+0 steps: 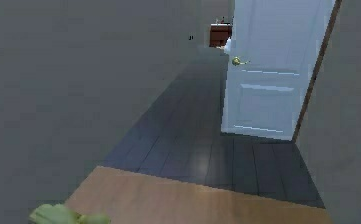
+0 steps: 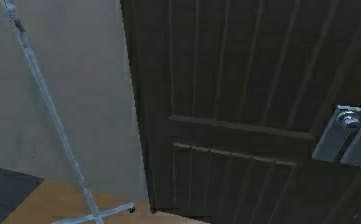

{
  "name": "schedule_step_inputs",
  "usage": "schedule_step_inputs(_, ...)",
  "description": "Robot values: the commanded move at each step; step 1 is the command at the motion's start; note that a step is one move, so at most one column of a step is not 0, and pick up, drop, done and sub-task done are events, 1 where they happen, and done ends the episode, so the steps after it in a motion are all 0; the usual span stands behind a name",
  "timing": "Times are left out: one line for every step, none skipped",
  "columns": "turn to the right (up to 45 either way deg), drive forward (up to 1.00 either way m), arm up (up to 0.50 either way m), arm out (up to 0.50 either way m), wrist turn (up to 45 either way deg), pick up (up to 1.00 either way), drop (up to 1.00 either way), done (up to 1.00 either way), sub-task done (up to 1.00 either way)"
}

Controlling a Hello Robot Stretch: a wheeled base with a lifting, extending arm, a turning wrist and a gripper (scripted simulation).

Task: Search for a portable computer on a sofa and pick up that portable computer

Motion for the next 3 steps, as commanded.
schedule_step_inputs(0.0, 0.50, 0.00, 0.00, 0.0, 0.00, 0.00, 0.00, 0.00)
schedule_step_inputs(6.0, 0.00, 0.00, 0.00, 0.0, 0.00, 0.00, 0.00, 0.00)
schedule_step_inputs(0.0, 1.00, 0.00, 0.00, 0.0, 0.00, 0.00, 0.00, 0.00)
